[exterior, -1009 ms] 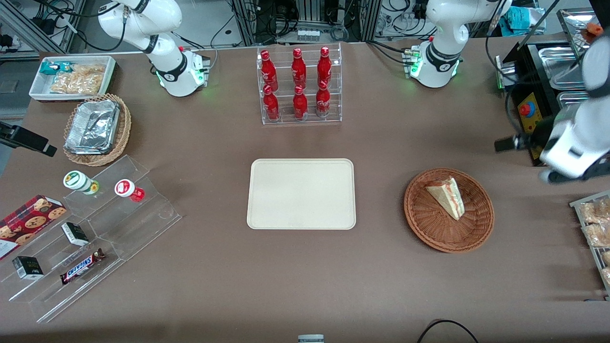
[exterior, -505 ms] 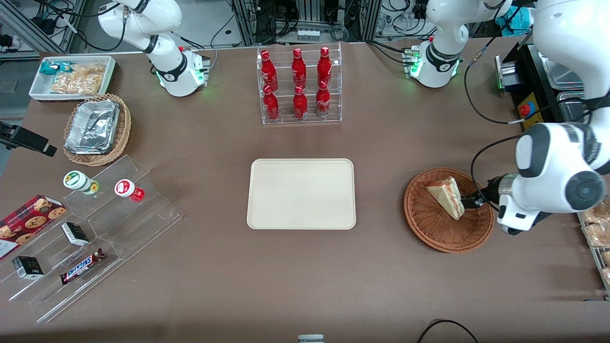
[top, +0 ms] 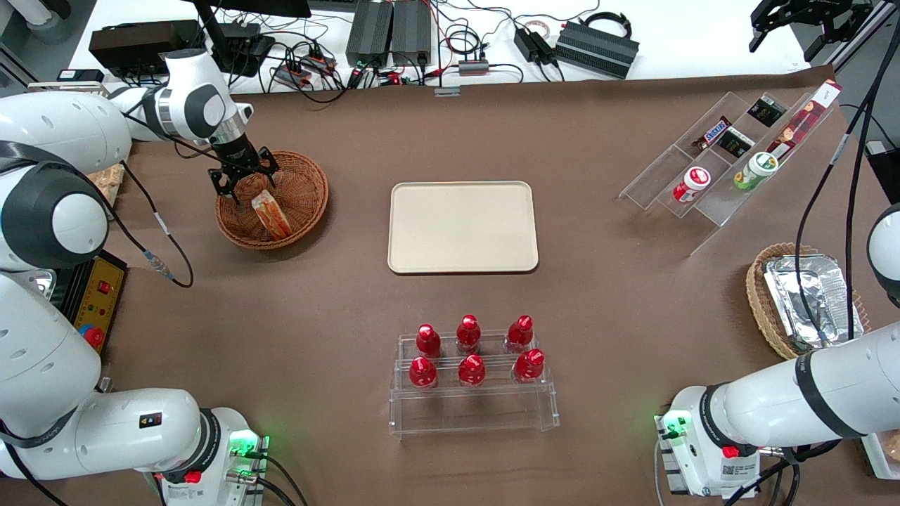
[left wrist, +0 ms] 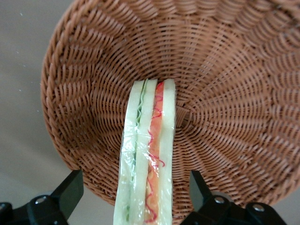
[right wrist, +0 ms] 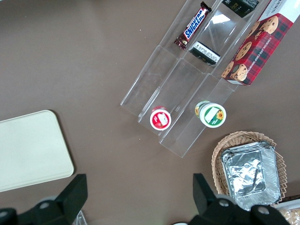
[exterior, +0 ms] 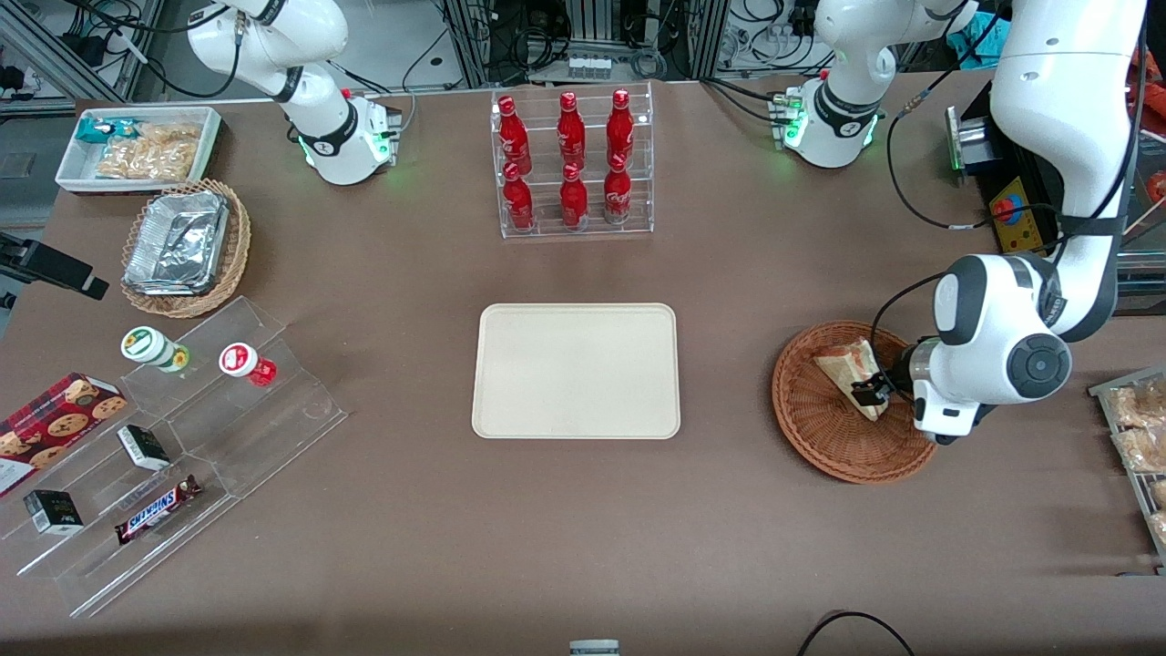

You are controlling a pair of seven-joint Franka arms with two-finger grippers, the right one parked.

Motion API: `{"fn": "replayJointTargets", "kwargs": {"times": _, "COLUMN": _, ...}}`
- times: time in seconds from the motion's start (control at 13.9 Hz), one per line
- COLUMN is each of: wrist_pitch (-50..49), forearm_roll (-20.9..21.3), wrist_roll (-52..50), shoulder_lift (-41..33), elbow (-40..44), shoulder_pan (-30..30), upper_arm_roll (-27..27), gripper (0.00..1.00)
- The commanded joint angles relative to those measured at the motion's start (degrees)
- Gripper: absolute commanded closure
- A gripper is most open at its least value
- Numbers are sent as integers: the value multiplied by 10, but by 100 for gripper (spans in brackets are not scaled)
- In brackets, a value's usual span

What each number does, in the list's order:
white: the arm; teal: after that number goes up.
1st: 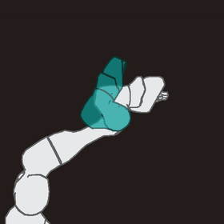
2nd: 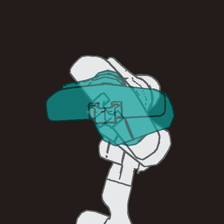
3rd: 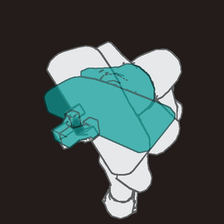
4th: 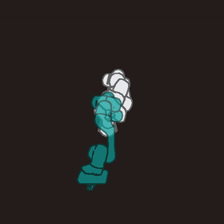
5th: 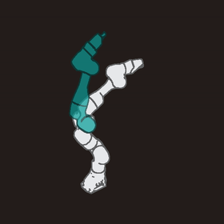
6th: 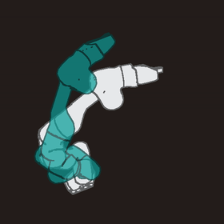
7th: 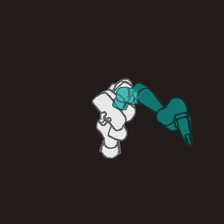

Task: Place sandwich from basket to tray
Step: 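Lower the left gripper onto the sandwich and close it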

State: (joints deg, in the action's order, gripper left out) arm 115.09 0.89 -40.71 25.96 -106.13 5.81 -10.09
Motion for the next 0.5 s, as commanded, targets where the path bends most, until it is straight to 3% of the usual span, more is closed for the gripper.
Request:
{"fn": "replayJointTargets", "kwargs": {"times": 0.0, "wrist_pitch": 14, "forearm_roll": -4, "wrist_roll": -16, "shoulder_lift": 6, "elbow": -7, "shoulder_pan": -4, "upper_arm_roll": -1, "gripper": 0}}
{"fn": "replayJointTargets", "kwargs": {"times": 0.29, "wrist_pitch": 37, "forearm_roll": -4, "wrist_roll": -17, "shoulder_lift": 35, "elbow": -13, "shoulder_pan": -4, "upper_arm_roll": -1, "gripper": 0}}
{"fn": "replayJointTargets", "kwargs": {"times": 0.36, "wrist_pitch": 43, "forearm_roll": -4, "wrist_roll": -17, "shoulder_lift": 38, "elbow": -14, "shoulder_pan": -4, "upper_arm_roll": -2, "gripper": 9}}
{"fn": "replayJointTargets", "kwargs": {"times": 0.43, "wrist_pitch": 43, "forearm_roll": -4, "wrist_roll": -18, "shoulder_lift": 40, "elbow": -13, "shoulder_pan": -4, "upper_arm_roll": -2, "gripper": 25}}
